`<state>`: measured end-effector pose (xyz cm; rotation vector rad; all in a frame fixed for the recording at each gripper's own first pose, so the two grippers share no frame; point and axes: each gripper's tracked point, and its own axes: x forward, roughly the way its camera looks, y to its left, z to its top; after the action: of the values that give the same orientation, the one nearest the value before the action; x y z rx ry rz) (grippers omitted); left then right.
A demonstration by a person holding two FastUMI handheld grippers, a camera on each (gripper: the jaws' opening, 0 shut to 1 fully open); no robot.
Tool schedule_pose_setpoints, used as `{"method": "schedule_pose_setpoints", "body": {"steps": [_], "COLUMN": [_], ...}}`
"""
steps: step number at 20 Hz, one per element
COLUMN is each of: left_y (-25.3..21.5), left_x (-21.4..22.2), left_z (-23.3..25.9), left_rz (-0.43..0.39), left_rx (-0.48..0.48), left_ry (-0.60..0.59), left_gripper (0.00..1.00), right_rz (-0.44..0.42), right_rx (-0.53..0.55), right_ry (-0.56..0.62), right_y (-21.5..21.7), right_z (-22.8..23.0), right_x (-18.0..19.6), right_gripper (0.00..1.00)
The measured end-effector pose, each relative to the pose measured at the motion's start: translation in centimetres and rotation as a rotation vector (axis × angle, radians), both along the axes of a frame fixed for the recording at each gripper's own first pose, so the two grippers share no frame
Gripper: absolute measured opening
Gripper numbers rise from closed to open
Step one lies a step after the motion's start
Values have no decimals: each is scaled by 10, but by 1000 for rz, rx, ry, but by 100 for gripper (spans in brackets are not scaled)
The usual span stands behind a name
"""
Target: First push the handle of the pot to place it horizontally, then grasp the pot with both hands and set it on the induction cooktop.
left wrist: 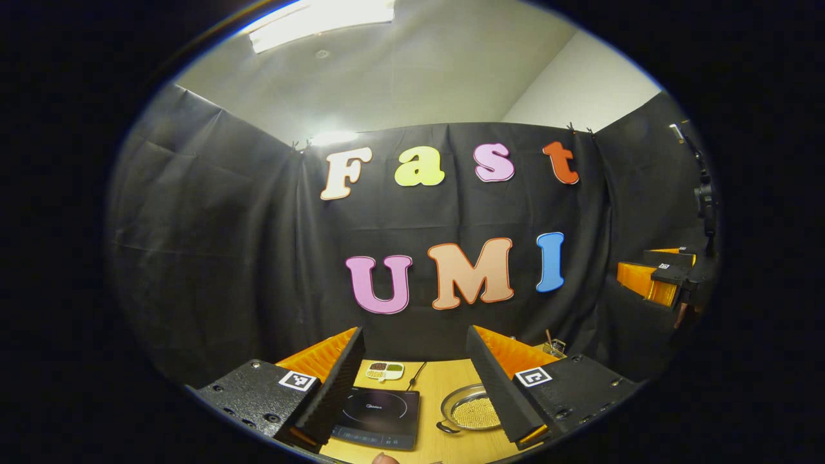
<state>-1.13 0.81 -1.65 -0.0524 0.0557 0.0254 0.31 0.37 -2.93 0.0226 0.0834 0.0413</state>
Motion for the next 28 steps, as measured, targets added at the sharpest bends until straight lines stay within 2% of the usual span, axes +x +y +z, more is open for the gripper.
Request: {"method": "schedule_pose_setpoints", "body": {"steps": [2, 3, 4, 6, 7, 8, 10, 11, 13, 14, 15, 16, 17, 18, 19, 20, 21, 22, 23, 24, 28], "left_y": [1, 1, 3, 5, 6, 9, 13, 19, 36, 42, 47, 50, 52, 56, 60, 62, 65, 68, 72, 75, 76], "left_x": [-3, -4, -5, -8, -6, -4, 4, 11, 19, 24, 30, 33, 37, 42, 46, 49, 52, 53, 56, 60, 69], "left_z": [-2, -4, -7, -9, -9, -15, -24, -25, -29, -26, -28, -34, -35, -38, -41, -47, -53, -57, -57, -61, -87], "left_rz": [12, 18, 26, 31, 31, 29, 8, 0, -12, -22, -38, -64, -91, -113, -131, -147, -159, -168, -172, -173, -181], "left_rx": [-4, -2, 0, -2, -6, -14, -44, -50, -39, -31, -17, -3, 9, 17, 16, 8, -2, -13, -19, -18, -9], "left_ry": [11, 15, 25, 28, 23, 32, 36, 36, 31, 13, 10, 12, 5, -1, -3, 2, 16, 19, 13, 19, 66], "left_gripper": [96, 96, 96, 99, 96, 99, 96, 96, 99, 96, 99, 96, 93, 99, 96, 99, 92, 96, 96, 99, 93], "right_rz": [18, 31, 29, 39, 46, 44, 23, 15, 8, -8, -32, -41, -24, -9, 4, 5, 7, -2, -19, -31, -17], "right_rx": [13, 20, 25, 35, 36, 27, 3, -4, -5, -20, -42, -52, -40, -30, -21, -15, 5, 25, 35, 34, 1], "right_ry": [11, 14, 18, 44, 44, 45, 42, 41, 68, 75, 78, 84, 102, 130, 156, 196, 225, 258, 290, 332, 449], "right_y": [2, 5, 6, 11, 17, 20, 29, 37, 58, 67, 71, 80, 98, 113, 124, 135, 139, 145, 145, 145, 151], "right_z": [-8, -12, -15, -25, -26, -26, -29, -28, -37, -39, -40, -41, -49, -59, -71, -83, -92, -107, -121, -137, -193], "right_x": [0, 0, 2, 3, 2, 3, 9, 9, 10, 15, 16, 19, 19, 19, 15, 17, 14, 14, 15, 12, 9], "right_gripper": [96, 89, 88, 70, 60, 56, 55, 43, 34, 39, 37, 33, 22, 17, 12, 9, 3, 7, 7, 3, 7]}}
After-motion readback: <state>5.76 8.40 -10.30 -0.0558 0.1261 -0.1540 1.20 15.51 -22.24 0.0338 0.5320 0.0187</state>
